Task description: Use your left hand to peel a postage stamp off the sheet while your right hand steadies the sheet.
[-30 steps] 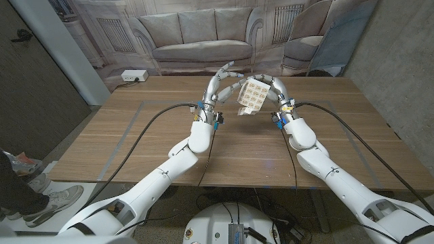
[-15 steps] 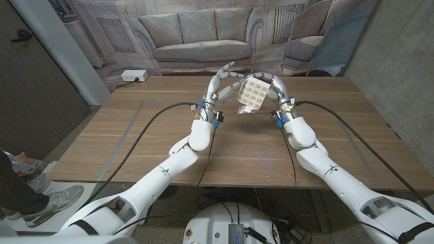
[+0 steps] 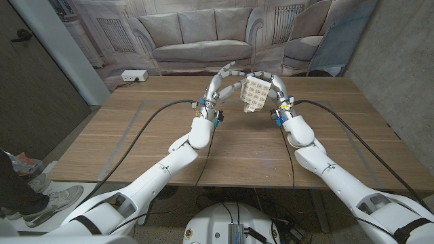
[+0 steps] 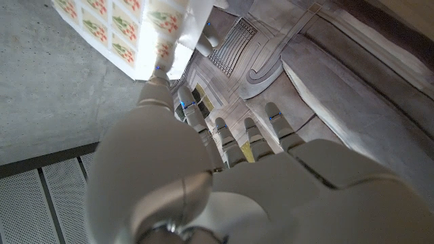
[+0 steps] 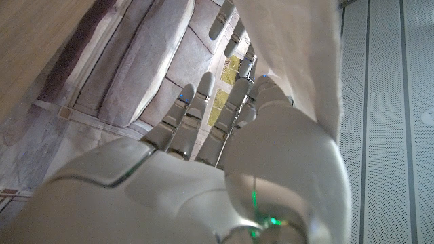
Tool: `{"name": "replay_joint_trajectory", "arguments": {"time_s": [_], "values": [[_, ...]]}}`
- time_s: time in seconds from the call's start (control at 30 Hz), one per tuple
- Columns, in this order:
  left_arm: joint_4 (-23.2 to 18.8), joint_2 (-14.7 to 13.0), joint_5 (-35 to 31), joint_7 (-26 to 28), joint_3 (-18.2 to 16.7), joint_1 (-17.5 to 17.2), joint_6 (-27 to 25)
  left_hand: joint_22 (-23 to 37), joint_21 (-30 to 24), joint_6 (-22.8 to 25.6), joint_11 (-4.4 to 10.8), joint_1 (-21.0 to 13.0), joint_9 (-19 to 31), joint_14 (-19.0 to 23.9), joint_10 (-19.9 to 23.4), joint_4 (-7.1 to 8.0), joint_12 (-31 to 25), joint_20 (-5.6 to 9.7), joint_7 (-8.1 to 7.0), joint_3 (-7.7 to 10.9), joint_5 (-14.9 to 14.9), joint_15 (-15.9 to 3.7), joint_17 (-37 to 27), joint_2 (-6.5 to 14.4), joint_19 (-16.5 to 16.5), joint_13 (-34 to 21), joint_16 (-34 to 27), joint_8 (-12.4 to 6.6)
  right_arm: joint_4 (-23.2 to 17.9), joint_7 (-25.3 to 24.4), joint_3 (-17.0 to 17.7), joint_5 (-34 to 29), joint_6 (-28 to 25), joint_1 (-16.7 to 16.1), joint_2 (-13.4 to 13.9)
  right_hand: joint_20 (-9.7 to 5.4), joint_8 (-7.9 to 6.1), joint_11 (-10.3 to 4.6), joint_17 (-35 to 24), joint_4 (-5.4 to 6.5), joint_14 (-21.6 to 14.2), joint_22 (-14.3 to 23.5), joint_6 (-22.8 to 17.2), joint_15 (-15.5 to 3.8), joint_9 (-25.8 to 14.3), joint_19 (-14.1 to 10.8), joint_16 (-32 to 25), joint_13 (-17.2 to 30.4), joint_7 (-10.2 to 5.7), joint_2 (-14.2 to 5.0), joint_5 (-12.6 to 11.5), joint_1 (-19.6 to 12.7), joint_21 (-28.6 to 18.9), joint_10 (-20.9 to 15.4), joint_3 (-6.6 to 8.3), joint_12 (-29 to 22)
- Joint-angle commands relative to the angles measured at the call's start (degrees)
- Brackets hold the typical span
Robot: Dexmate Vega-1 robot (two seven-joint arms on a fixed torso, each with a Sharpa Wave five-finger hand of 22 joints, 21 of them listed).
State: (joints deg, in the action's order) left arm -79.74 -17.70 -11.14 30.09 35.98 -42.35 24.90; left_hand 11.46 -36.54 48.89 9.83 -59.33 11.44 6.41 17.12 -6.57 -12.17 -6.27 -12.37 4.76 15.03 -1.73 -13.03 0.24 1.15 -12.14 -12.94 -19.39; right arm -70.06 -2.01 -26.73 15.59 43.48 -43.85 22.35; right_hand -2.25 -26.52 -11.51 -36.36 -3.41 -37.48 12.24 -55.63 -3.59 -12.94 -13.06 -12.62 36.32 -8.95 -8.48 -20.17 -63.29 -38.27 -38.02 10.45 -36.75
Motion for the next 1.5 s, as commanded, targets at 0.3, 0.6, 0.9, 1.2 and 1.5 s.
{"name": "replay_joint_trajectory", "arguments": {"time_s": [0.3, 0.6, 0.9, 1.2, 1.5], "values": [[0.4, 0.1, -0.1, 0.4, 0.4, 0.3, 0.9, 0.1, -0.4, 7.0, 1.37, -1.7, 0.2, 0.7, 2.0, -0.49, -0.8, -0.21, 0.64, 0.17, -0.4, -0.53, -0.3, 0.7, -0.4, -0.1, -0.3, -2.68, 0.4, 0.2, -0.1, 0.1, 0.1, 0.5, -0.2, -5.49, -3.05, -0.03, -0.2, -0.22, -0.6, -0.1, -2.0, -10.00, -16.8, -0.1, 0.0, 0.1, 1.35, -0.31, -0.5, -0.2, -0.5, -0.7, 0.30, -0.4], [-1.3, -0.1, -1.3, 2.0, 0.1, -0.8, 0.0, 0.2, -1.1, 11.6, 2.22, -3.1, -0.3, 2.2, 5.1, -0.68, -1.5, 0.14, 1.05, 0.77, -1.1, -1.97, -0.2, 1.8, -1.6, 0.0, -0.8, -3.69, -0.2, 0.4, -0.1, 0.5, 0.5, 0.1, -0.2, -5.52, -2.97, -0.03, -0.2, -0.32, -0.6, -0.2, -2.0, -10.01, -16.8, 0.0, 0.0, 0.0, 1.27, -0.25, -0.6, -0.2, -0.6, -0.7, 0.32, -0.4], [-2.6, -0.8, -3.1, 2.9, 0.1, -1.6, 0.4, 0.2, -1.3, 7.9, 2.10, -3.4, -0.7, 2.3, 4.5, -0.53, -0.9, 0.13, -0.21, 1.01, -1.6, -1.97, -0.2, 2.3, -1.5, 0.1, -0.7, -1.28, -0.8, 0.1, -0.1, 0.5, 0.0, -0.3, -0.2, -5.53, -2.89, -0.04, -0.1, -0.39, -0.7, -0.3, -2.2, -9.98, -16.6, 0.1, 0.0, 0.0, 1.37, -0.25, -0.6, -0.2, -0.8, -0.8, 0.35, -0.4], [-3.5, -0.9, -2.4, 2.5, -0.1, -2.5, 1.9, 0.2, -1.3, 6.7, 1.87, -3.7, -0.7, 2.2, 4.0, -0.56, -0.6, -0.17, -0.35, 1.22, -1.8, -1.82, -0.1, 2.6, -1.4, 0.1, -0.6, -0.44, -2.1, -1.1, 0.1, -0.1, -0.5, -1.1, -0.3, -5.58, -2.86, -0.03, -0.1, -0.44, -0.8, -0.3, -2.3, -10.00, -16.6, 0.2, 0.0, 0.0, 1.47, -0.27, -0.7, -0.2, -0.9, -0.8, 0.39, -0.3], [-6.0, -0.8, -3.9, 4.3, -0.9, -4.4, 0.2, 0.2, -2.1, 17.6, 2.22, -4.8, -0.8, 4.1, 8.3, -0.58, -1.6, 0.21, 5.18, 2.05, -3.1, -3.27, 0.0, 3.9, -2.2, 0.1, -0.9, -3.39, -4.7, -2.2, 0.5, -1.6, -0.5, -2.7, 0.6, -5.52, -2.86, 0.00, -0.2, -0.56, -0.9, -0.3, -2.4, -10.00, -16.6, 0.2, 0.0, -0.1, 1.54, -0.23, -0.7, -0.2, -1.1, -0.9, 0.42, -0.4]]}}
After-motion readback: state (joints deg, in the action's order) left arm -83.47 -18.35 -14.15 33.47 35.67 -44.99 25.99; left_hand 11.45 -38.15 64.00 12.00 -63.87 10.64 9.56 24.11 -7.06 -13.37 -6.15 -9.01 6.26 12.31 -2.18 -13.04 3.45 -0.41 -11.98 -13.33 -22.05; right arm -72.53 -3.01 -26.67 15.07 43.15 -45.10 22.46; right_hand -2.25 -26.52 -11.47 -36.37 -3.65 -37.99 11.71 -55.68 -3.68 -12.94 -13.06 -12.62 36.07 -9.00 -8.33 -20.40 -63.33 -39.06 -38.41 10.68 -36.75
